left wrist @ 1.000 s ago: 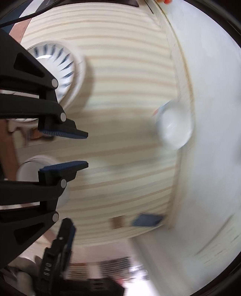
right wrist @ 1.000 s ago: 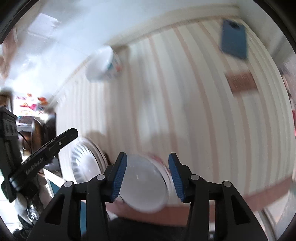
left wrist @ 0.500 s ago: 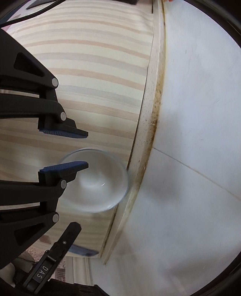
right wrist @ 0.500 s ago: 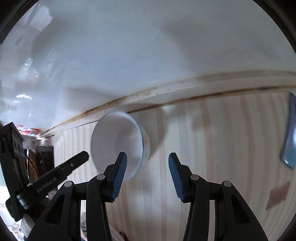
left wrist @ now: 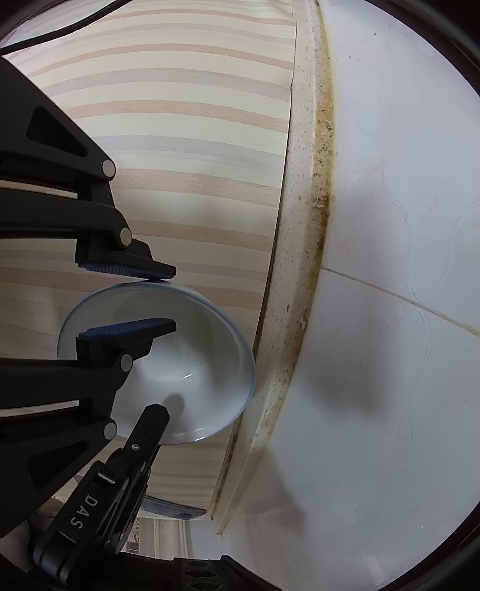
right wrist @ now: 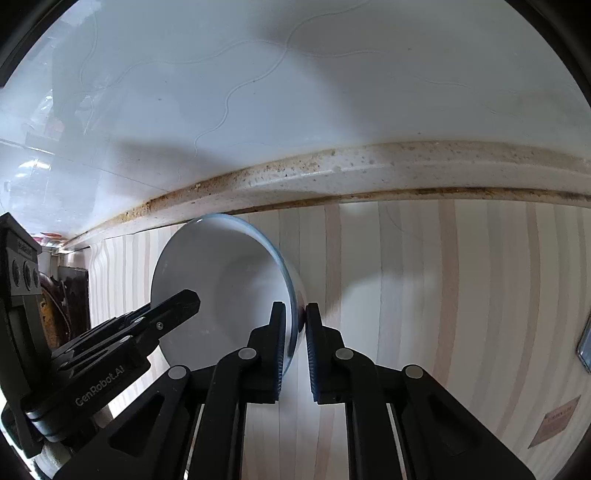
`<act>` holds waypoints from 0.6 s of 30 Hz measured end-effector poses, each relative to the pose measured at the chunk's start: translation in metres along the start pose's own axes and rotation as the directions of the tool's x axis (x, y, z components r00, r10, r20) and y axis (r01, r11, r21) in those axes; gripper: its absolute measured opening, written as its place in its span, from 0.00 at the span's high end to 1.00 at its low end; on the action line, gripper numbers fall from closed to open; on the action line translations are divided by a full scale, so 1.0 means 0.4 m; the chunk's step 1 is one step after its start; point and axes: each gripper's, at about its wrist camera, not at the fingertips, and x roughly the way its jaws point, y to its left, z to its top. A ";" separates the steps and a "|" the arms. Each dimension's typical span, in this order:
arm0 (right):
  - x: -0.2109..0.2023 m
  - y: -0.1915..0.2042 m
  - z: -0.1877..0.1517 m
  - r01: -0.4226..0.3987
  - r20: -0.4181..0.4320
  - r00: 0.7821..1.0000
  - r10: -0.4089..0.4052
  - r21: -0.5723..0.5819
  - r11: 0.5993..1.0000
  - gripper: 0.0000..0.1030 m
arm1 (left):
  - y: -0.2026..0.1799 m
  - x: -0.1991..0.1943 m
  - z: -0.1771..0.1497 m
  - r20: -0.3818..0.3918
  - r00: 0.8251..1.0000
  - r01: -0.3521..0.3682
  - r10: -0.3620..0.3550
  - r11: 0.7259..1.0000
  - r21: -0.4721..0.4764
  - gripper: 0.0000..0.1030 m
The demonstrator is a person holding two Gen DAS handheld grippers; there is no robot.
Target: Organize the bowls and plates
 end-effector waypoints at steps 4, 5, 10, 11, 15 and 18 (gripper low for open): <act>-0.034 0.021 -0.027 0.012 0.011 1.000 -0.012 -0.011 1.000 0.89 | -0.020 -0.029 -0.020 0.018 1.000 -0.013 0.012 1.000 0.023 0.81; -0.045 0.025 -0.034 0.014 0.016 1.000 -0.014 -0.012 1.000 0.89 | -0.027 -0.041 -0.027 0.023 1.000 -0.015 0.014 0.999 0.031 0.81; -0.130 0.035 -0.095 0.029 0.048 0.998 -0.028 -0.020 0.999 0.89 | -0.064 -0.122 -0.079 0.059 0.998 0.000 -0.005 0.996 0.088 0.81; -0.151 0.038 -0.117 0.034 0.057 0.998 -0.033 -0.019 0.999 0.89 | -0.076 -0.131 -0.088 0.062 0.998 0.004 -0.010 0.996 0.094 0.81; -0.226 0.027 -0.188 0.039 0.081 0.996 -0.038 -0.009 0.999 0.89 | -0.112 -0.199 -0.154 0.071 0.997 0.012 -0.023 0.987 0.163 0.81; -0.284 0.005 -0.253 0.034 0.093 0.995 -0.035 0.008 0.999 0.89 | -0.140 -0.241 -0.211 0.075 0.997 0.010 -0.026 0.978 0.206 0.81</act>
